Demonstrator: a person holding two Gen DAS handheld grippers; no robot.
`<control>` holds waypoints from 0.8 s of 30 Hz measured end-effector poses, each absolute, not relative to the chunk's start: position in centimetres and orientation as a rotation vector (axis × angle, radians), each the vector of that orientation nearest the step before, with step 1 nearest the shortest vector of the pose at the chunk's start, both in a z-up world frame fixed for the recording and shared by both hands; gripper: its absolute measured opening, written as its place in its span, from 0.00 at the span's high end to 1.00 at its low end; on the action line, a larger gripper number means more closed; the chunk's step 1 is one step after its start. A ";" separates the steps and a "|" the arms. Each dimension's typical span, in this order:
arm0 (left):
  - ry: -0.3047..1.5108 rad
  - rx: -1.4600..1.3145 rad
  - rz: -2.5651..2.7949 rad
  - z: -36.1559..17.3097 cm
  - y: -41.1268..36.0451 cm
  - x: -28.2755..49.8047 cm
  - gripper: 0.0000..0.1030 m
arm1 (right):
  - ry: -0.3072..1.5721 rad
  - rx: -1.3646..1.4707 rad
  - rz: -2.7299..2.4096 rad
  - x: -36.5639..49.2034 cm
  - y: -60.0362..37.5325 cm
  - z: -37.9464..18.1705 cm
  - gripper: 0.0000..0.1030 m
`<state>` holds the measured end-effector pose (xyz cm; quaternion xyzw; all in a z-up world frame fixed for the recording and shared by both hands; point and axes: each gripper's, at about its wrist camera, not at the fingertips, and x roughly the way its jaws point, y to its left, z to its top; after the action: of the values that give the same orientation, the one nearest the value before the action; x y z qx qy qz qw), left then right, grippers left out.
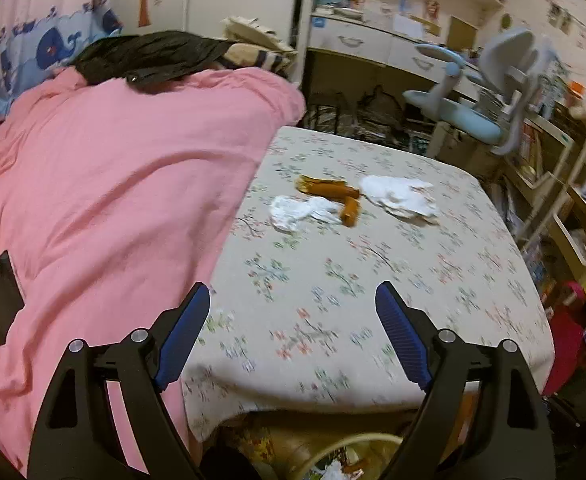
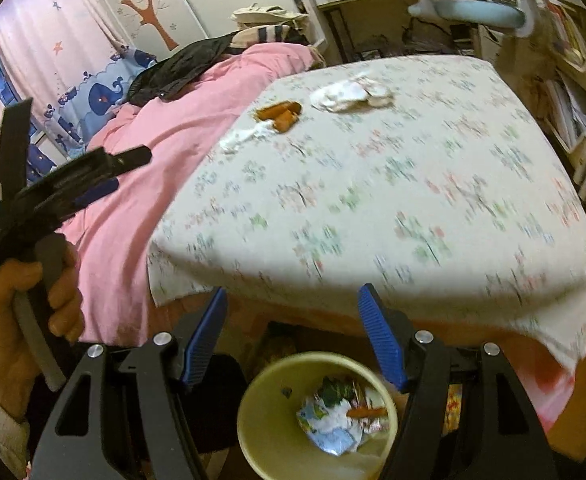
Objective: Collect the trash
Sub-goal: 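Move both open tools back from the bin toward the table, then grasp an orange food piece with the right tool while the left tool grasps a white tissue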
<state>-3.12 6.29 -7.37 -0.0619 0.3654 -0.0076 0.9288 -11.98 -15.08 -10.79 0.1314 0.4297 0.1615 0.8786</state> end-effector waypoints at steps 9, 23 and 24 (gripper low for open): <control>0.784 -0.161 0.039 -8.7 7.3 2.2 0.21 | 0.891 0.292 0.382 -3.8 -12.3 -9.5 0.36; 0.824 -0.238 0.103 -9.6 8.9 8.1 0.21 | 0.910 0.347 0.365 6.8 -10.3 -11.4 0.47; 0.827 -0.235 0.104 -9.7 8.9 8.4 0.21 | 0.912 0.350 0.364 7.3 -10.1 -11.6 0.47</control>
<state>8.42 8.95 -9.69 -0.1138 0.4005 0.0505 0.9078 7.34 -10.14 -11.55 0.1672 0.4355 0.1740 0.8672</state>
